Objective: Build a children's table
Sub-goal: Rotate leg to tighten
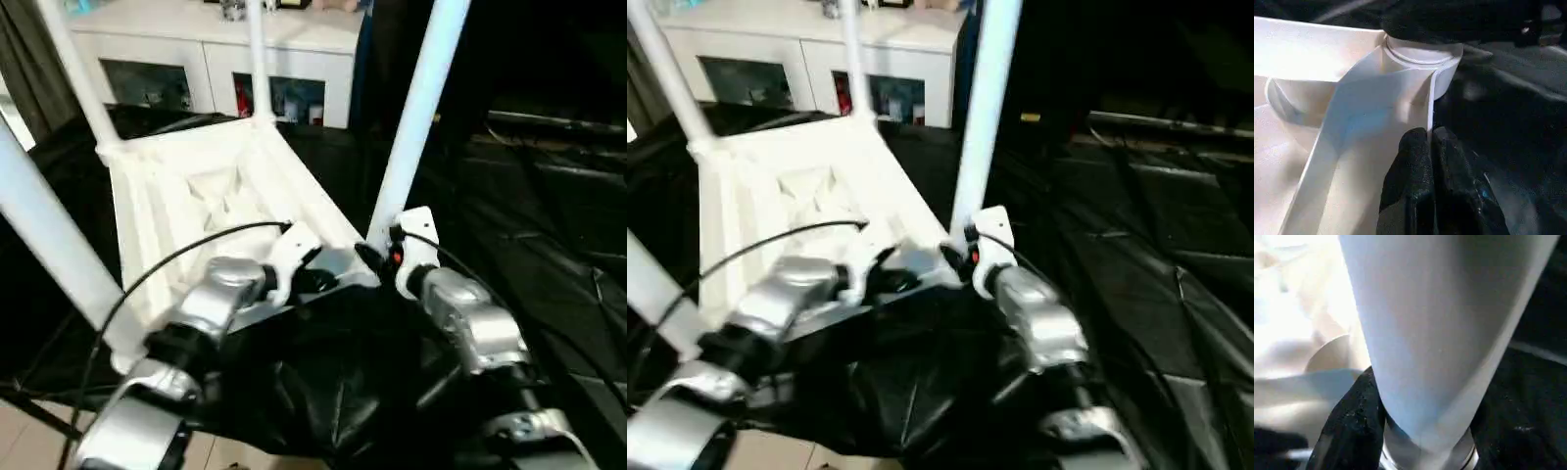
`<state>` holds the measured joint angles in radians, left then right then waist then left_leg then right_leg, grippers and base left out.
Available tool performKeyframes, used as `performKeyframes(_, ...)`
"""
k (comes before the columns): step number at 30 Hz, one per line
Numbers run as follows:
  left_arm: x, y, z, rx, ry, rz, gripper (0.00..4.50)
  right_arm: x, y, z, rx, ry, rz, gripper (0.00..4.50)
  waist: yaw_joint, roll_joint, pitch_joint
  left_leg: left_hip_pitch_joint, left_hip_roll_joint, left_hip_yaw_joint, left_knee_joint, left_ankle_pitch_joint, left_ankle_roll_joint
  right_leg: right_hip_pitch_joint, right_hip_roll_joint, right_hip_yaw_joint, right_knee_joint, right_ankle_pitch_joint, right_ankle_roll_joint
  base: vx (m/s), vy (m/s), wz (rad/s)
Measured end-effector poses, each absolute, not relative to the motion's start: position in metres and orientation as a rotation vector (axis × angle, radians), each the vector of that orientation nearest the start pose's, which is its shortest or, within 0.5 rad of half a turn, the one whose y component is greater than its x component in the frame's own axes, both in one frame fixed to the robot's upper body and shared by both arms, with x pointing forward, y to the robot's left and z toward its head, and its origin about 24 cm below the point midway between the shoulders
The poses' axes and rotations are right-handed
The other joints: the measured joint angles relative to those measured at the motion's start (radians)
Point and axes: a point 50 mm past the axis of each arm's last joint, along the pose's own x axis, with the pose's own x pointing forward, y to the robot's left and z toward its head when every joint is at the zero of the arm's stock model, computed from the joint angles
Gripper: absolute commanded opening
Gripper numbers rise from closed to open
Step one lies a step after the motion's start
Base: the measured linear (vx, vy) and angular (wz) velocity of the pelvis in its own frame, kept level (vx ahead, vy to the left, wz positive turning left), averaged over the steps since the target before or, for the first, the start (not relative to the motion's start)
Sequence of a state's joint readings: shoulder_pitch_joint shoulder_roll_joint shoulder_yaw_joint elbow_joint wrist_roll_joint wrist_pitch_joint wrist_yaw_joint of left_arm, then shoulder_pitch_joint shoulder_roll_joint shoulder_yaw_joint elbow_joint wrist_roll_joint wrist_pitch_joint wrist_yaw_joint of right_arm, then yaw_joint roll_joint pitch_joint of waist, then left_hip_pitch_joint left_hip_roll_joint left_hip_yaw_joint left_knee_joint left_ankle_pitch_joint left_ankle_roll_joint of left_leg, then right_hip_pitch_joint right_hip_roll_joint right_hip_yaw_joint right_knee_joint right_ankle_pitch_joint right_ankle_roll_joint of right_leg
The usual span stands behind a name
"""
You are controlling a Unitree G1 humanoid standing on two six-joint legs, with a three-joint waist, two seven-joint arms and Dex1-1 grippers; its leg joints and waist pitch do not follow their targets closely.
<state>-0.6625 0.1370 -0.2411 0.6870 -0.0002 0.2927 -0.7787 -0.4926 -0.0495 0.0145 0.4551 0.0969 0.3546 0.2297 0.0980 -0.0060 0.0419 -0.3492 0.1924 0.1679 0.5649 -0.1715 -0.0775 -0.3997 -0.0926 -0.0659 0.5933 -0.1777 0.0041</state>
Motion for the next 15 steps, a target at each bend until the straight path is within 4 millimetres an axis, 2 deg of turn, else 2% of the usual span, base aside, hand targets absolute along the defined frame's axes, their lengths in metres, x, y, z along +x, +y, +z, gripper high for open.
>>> performKeyframes(3, 0.335, 0.073, 0.042, 0.217, 0.45, -0.99, 0.0, 0.336, -0.109, 0.043, 0.014, 0.327, 0.341, 1.96, 0.001, 0.001, 0.0, -0.001, -0.001, 0.001, 0.0, 0.0, 0.0, 0.0, 0.0, 0.002, 0.0, 0.0, 0.0, 0.0, 0.0, 0.0)
performKeyframes(7, 0.335, 0.077, 0.043, 0.249, 0.437, -1.019, 0.0, 0.336, -0.11, 0.044, 0.019, 0.316, 0.376, 1.96, 0.001, 0.002, 0.0, -0.001, 0.0, 0.001, -0.003, 0.0, 0.0, 0.0, 0.0, 0.002, 0.002, 0.003, 0.0, 0.0, 0.0, 0.0)
performKeyframes(8, 0.335, 0.078, 0.044, 0.254, 0.437, -1.027, 0.0, 0.335, -0.11, 0.044, 0.021, 0.314, 0.389, 2.3, 0.0, 0.002, 0.0, -0.001, 0.0, 0.001, -0.004, 0.0, 0.0, 0.0, 0.0, 0.001, 0.002, 0.003, 0.0, 0.0, 0.0, 0.0)
performKeyframes(10, 0.334, 0.081, 0.045, 0.258, 0.434, -1.054, 0.0, 0.333, -0.112, 0.045, 0.02, 0.305, 0.424, 2.64, -0.001, 0.002, 0.0, -0.001, 0.0, 0.001, -0.008, 0.0, 0.0, -0.001, 0.001, 0.001, 0.002, 0.003, -0.001, 0.0, 0.0, 0.0)
performKeyframes(15, 0.33, 0.096, 0.046, 0.262, 0.444, -1.13, 0.0, 0.323, -0.123, 0.05, -0.03, 0.313, 0.633, 2.73, -0.003, 0.004, 0.001, -0.002, 0.0, 0.001, -0.01, -0.001, -0.001, -0.002, 0.001, 0.0, 0.001, 0.004, -0.005, 0.0, 0.0, 0.0)
